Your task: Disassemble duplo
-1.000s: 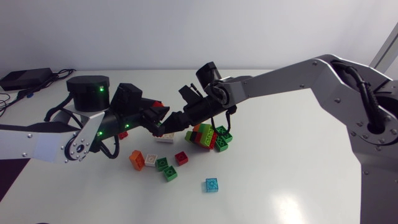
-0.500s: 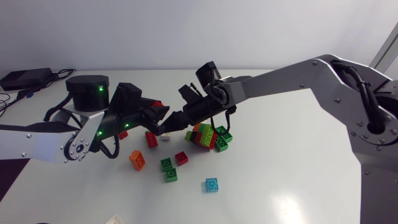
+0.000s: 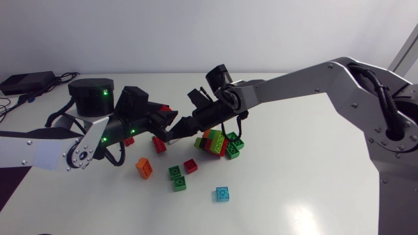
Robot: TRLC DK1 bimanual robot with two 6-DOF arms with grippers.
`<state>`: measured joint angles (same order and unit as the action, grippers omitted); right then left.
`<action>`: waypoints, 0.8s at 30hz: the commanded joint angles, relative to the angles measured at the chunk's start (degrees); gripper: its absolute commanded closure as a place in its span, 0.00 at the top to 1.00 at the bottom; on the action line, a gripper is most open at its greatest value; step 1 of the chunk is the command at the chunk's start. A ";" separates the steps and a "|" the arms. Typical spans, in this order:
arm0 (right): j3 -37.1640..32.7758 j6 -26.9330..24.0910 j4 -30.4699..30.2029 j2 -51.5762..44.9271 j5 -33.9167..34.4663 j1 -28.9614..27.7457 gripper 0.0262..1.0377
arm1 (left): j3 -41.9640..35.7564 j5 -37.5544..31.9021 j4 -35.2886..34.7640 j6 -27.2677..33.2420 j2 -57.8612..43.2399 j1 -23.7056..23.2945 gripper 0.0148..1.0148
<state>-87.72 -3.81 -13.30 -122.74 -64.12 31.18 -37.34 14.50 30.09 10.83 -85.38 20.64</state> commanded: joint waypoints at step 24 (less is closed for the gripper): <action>1.59 1.18 0.47 -0.31 0.22 -0.15 0.37 | 0.96 -0.26 1.73 -0.90 1.27 -1.84 0.03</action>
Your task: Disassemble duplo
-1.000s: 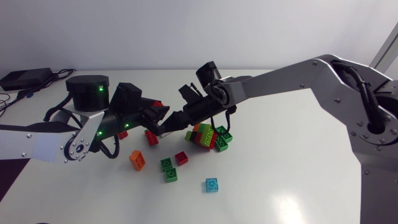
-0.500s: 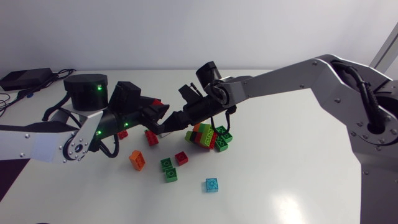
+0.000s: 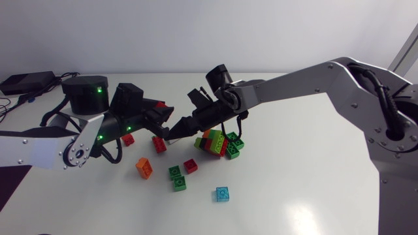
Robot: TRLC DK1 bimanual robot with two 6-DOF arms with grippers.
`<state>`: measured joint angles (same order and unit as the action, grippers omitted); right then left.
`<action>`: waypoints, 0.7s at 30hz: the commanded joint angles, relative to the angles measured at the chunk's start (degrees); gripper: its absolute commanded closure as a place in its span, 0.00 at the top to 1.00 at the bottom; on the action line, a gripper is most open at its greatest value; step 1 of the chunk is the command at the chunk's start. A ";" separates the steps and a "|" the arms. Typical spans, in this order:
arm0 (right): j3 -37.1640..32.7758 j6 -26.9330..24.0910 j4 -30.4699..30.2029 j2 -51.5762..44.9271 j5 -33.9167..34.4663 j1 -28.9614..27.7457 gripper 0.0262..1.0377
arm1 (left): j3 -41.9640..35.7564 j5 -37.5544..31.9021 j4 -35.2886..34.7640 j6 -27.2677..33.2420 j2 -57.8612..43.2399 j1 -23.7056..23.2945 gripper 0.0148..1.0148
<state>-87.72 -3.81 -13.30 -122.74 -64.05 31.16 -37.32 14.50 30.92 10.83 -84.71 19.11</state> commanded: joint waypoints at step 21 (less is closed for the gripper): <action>3.44 1.18 5.92 0.75 -5.47 -3.12 0.85 | -0.91 16.52 0.46 -12.06 -0.99 -5.93 0.03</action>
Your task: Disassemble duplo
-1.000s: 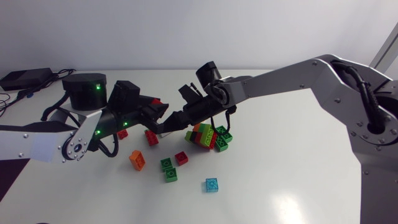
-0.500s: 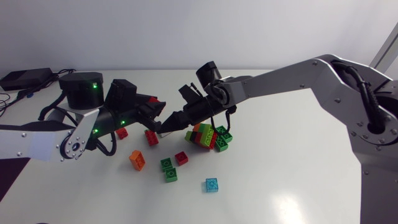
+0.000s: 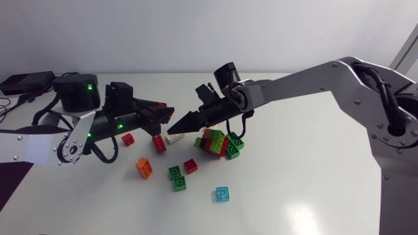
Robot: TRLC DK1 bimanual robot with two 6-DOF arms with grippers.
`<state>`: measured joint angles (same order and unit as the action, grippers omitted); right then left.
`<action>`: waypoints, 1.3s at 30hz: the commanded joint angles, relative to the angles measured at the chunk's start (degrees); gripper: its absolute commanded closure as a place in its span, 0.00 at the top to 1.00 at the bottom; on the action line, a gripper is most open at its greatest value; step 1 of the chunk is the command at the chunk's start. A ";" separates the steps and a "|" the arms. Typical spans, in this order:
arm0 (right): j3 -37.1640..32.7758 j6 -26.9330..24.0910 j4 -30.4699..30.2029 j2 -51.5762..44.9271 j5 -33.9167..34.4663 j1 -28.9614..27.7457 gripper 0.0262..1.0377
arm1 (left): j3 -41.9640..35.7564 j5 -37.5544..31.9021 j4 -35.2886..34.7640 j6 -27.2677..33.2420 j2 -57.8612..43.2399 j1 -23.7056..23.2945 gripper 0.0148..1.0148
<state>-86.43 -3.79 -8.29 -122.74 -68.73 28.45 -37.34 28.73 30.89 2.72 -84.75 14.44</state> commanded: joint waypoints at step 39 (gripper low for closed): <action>11.11 1.16 13.92 8.22 -0.53 1.35 0.67 | -5.81 32.27 -0.75 -14.94 -8.41 -6.17 0.03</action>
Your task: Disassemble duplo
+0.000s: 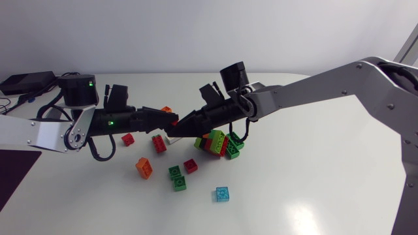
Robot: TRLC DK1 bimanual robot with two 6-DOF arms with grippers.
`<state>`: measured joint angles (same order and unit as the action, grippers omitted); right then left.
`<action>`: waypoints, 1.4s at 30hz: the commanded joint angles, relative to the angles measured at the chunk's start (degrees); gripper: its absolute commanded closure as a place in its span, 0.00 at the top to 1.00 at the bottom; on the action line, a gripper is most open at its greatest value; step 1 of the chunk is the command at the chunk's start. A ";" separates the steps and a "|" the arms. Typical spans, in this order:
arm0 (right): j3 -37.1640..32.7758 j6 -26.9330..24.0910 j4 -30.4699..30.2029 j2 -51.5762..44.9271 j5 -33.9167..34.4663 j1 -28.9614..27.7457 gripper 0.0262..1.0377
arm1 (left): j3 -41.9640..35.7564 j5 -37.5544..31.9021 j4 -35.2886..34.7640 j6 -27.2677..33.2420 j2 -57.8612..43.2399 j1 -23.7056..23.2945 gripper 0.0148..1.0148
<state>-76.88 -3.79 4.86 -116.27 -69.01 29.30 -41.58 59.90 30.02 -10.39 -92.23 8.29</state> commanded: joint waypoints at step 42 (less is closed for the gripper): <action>9.03 18.21 27.92 2.80 -4.20 -0.21 0.79 | 2.38 -1.28 11.11 -3.05 -0.50 1.64 0.01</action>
<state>-69.54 10.17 30.79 -114.89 -71.85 29.06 -40.64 59.92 39.77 -11.68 -92.27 9.58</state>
